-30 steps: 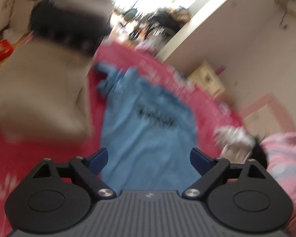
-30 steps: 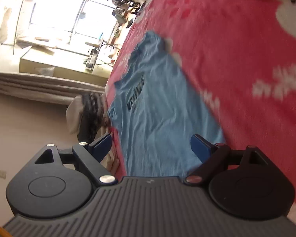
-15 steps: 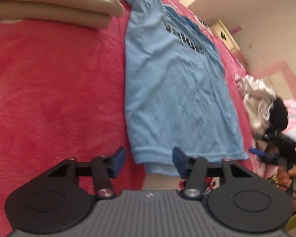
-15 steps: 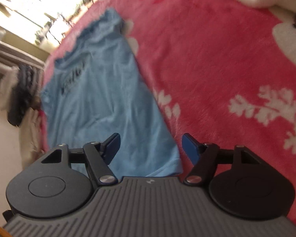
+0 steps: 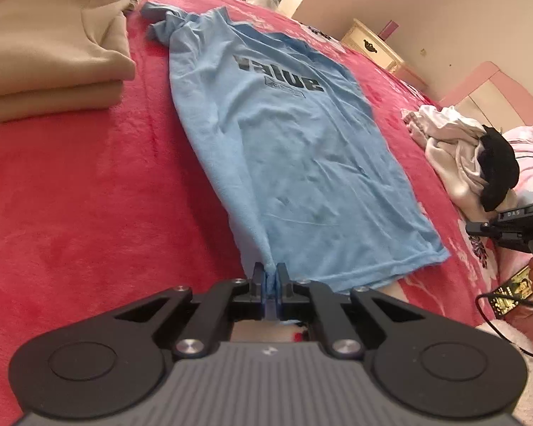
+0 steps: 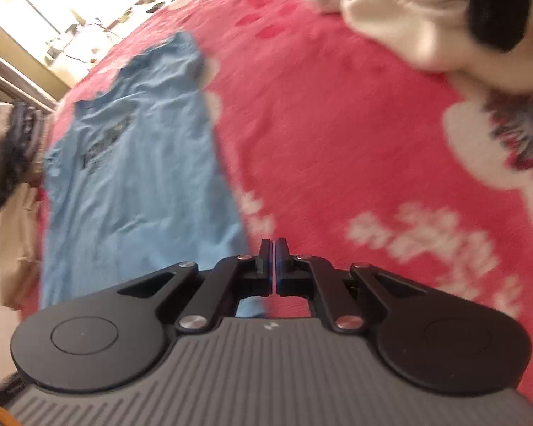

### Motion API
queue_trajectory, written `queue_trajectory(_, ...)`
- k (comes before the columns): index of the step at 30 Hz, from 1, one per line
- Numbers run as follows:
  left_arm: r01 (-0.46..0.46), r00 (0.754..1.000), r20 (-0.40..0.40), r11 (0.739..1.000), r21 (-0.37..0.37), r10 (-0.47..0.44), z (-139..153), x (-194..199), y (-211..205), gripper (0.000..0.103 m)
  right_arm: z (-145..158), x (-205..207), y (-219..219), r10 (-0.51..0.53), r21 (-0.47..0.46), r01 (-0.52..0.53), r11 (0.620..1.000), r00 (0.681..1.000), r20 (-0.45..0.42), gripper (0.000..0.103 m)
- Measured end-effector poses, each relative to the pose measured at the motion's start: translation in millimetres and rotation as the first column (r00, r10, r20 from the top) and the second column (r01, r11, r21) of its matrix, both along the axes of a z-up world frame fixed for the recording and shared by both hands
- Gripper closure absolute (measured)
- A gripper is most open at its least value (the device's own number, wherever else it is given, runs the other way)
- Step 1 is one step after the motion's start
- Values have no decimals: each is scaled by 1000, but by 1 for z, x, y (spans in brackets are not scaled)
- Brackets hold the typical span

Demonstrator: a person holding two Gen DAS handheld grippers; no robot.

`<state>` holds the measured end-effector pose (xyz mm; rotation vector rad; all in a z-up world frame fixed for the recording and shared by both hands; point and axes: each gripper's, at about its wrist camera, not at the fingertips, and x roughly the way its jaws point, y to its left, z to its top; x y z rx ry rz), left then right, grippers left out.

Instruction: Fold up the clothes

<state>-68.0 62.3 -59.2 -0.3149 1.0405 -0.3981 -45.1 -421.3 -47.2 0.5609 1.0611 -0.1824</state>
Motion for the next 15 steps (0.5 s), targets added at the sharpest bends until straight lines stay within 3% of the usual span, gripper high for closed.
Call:
queue_trajectory(1,-11,1000,-8,1000,6,11,-3,0,2,98,-5,0,-6,-13,8,13,1000,1000,-13,99)
queue_trajectory(4,-45,998,-32,999,23,45,-13,0,9,98,-31,4,-16,-24,159,28,987,999,-30,93)
queue_trajectory(5,-56,998,-40,998,29,57,-16,1,11,97,-40,6,-14,-18,190,24,981,999,-35,80)
queue_trajectory(6,-67,997,-47,997,35,68,-20,1,14,97,-47,8,-10,-11,216,19,976,999,-39,61)
queue_trajectory(8,-89,994,-62,995,48,91,-26,1,18,97,-61,16,1,0,237,13,971,999,-54,43)
queue_trajectory(10,-101,993,-61,993,56,104,-28,1,21,97,-68,23,18,33,219,-21,976,998,-52,36)
queue_trajectory(11,-89,994,-57,995,55,92,-26,2,17,97,-64,25,27,70,183,-59,981,996,-53,39)
queue_trajectory(14,-48,998,-44,998,49,50,-19,5,4,98,-54,26,44,176,156,-162,974,981,-76,101)
queue_trajectory(15,-34,999,-40,998,47,36,-16,6,-1,98,-47,22,44,178,134,-168,977,982,-69,101)
